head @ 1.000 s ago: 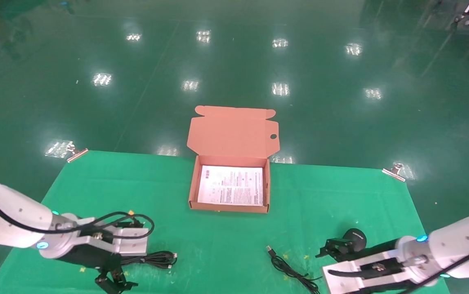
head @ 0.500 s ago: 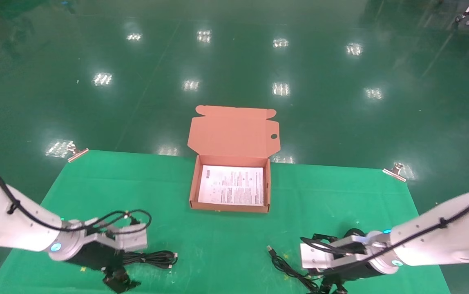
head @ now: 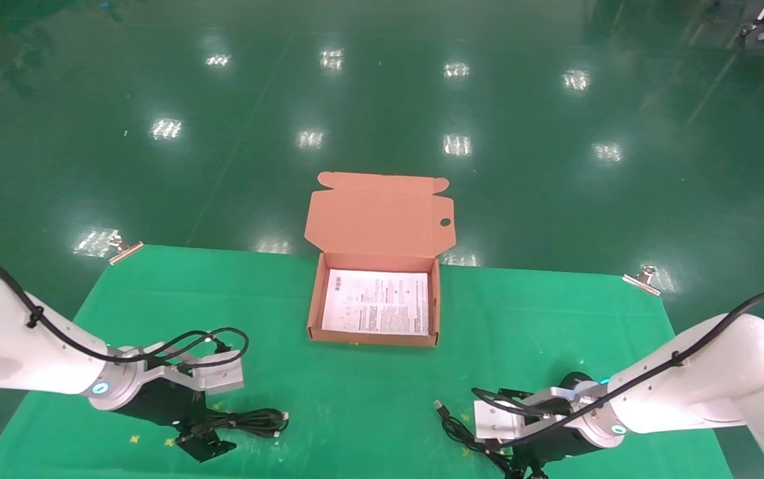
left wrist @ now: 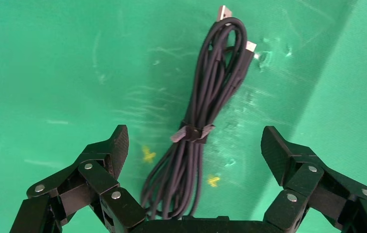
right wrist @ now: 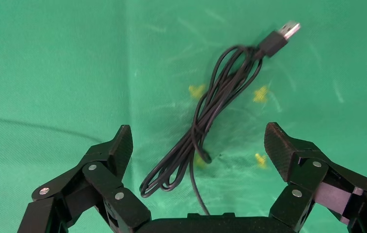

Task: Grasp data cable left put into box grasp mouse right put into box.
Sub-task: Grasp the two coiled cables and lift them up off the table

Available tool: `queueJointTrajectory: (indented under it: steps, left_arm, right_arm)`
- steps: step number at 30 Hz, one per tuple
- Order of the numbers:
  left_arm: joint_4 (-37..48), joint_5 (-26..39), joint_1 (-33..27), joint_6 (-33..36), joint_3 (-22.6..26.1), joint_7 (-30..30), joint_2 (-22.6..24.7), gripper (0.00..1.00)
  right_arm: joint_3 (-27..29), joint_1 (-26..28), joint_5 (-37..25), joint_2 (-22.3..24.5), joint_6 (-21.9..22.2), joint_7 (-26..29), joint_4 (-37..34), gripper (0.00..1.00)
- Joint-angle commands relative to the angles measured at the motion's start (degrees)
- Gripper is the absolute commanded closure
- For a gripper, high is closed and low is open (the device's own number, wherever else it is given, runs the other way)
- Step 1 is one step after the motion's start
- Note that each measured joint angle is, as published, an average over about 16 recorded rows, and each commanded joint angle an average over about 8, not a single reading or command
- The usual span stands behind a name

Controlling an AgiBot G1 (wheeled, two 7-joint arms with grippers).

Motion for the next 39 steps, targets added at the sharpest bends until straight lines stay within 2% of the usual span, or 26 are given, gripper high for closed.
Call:
queueJointTrajectory:
  steps: [1,6,7,8,39]
  left_arm:
    - [1.2,-0.3,-0.2,-0.1,-0.1,0.8,0.4,0.31]
    - [3.4,-0.7,-0.4,-0.2,-0.4,1.7,0.8,0.93]
    - [3.6,-0.7,-0.4,-0.2,-0.4,1.8,0.9,1.0]
    - [3.9,-0.8,-0.5,-0.2,-0.5,1.8,0.9,1.0]
    - [2.6,-0.7,-0.3,0.0,-0.4,1.5,0.6,1.0]
  right_arm:
    - [-0.2,0.1,-0.3,-0.4,0.3,-0.5,-1.1,0.18]
    - [-0.4,0.3,-0.7,-0.9,0.9,-1.0,-2.5,0.8]
    - [-0.4,0.3,-0.7,-1.0,1.0,-1.0,-2.7,0.93]
    - [-0.4,0.3,-0.7,-1.0,1.1,-1.0,-2.8,1.0]
    - [-0.4,0.2,-0.7,-0.7,0.8,-0.8,-1.9,1.0]
